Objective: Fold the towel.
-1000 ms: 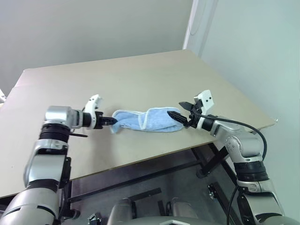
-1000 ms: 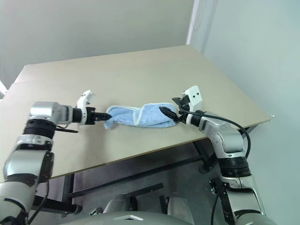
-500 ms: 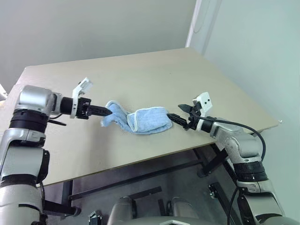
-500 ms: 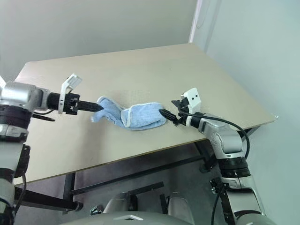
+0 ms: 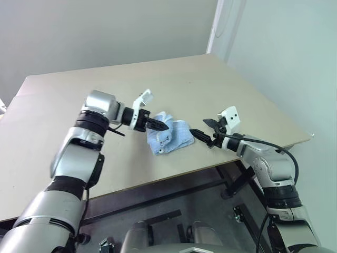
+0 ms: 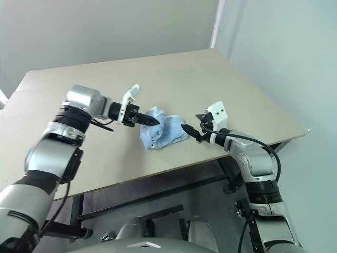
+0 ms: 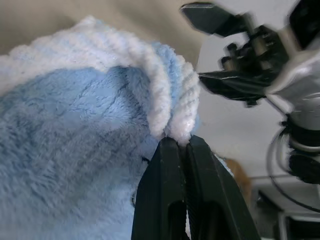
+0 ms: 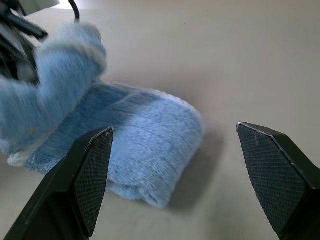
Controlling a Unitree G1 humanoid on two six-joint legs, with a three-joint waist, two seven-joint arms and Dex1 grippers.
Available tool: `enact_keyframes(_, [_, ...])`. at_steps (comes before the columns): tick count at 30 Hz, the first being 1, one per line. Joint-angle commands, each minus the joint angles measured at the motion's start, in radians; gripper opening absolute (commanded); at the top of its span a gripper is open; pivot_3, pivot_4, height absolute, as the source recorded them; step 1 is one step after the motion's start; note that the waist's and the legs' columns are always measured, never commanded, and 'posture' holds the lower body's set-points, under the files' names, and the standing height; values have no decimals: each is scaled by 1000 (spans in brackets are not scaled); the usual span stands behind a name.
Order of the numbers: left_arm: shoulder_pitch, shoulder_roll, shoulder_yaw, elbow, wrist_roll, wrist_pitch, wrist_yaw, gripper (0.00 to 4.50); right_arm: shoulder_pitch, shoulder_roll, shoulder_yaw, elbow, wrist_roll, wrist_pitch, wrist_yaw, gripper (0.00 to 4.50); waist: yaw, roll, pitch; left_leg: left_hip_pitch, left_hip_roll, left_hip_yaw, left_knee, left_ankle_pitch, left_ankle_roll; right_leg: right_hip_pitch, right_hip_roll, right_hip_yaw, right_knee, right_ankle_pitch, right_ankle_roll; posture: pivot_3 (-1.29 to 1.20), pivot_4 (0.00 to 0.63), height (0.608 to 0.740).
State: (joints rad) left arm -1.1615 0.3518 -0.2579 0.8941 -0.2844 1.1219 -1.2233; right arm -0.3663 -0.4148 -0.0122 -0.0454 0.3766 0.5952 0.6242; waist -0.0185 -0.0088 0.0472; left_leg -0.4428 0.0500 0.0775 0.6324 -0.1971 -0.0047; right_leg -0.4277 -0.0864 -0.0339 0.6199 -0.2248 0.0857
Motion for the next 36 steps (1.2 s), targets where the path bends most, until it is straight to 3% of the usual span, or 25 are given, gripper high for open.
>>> enact_keyframes(1, [-43,-55,95,86,16,-83,157,15,10,-12,-37,-69,13,0,-15,4133,0,0,0,0,0,0,0,0,0,0,0,0,1,0,0,0,0,740])
enact_keyframes(6, [-34,-128,138,96,15,-148,219,15,33,-13,-41,-84,11,5,-28,4133,2,-1,0,0,0,-1,1,0,0,0,1,0,1,0,0,0,0,740])
enact_keyframes(9, [-31,-156,183,115,9,-183,273,658,37,-12,-38,-85,7,4,-32,4133,3,-1,0,0,0,-1,2,0,0,1,0,0,1,0,0,0,0,740])
enact_keyframes(14, [-22,-183,216,115,10,-213,303,2376,39,-11,-36,-76,2,5,-41,4133,2,-1,0,0,0,-1,2,0,0,1,1,0,1,0,0,0,0,740])
enact_keyframes(19, [39,-175,212,21,18,-367,255,4067,39,-12,-38,-79,9,4,-39,4133,1,0,0,0,0,-1,2,0,0,1,0,0,1,1,1,0,0,740])
enact_keyframes(29, [110,-167,331,-187,-119,-396,165,4067,23,15,-81,-80,34,-22,-47,4133,2,0,0,0,0,-1,3,0,0,2,1,0,1,1,1,0,0,740])
enact_keyframes(33, [128,-148,328,-203,-92,-445,212,4067,10,31,-97,-99,71,-16,-46,4133,1,0,0,1,0,-1,5,0,0,2,1,0,4,1,1,0,0,740])
enact_keyframes(36, [170,-95,294,-233,-9,-595,271,4067,-18,46,-105,-137,135,24,-31,4133,-4,0,0,1,0,-1,8,0,0,2,1,1,8,1,1,0,0,740])
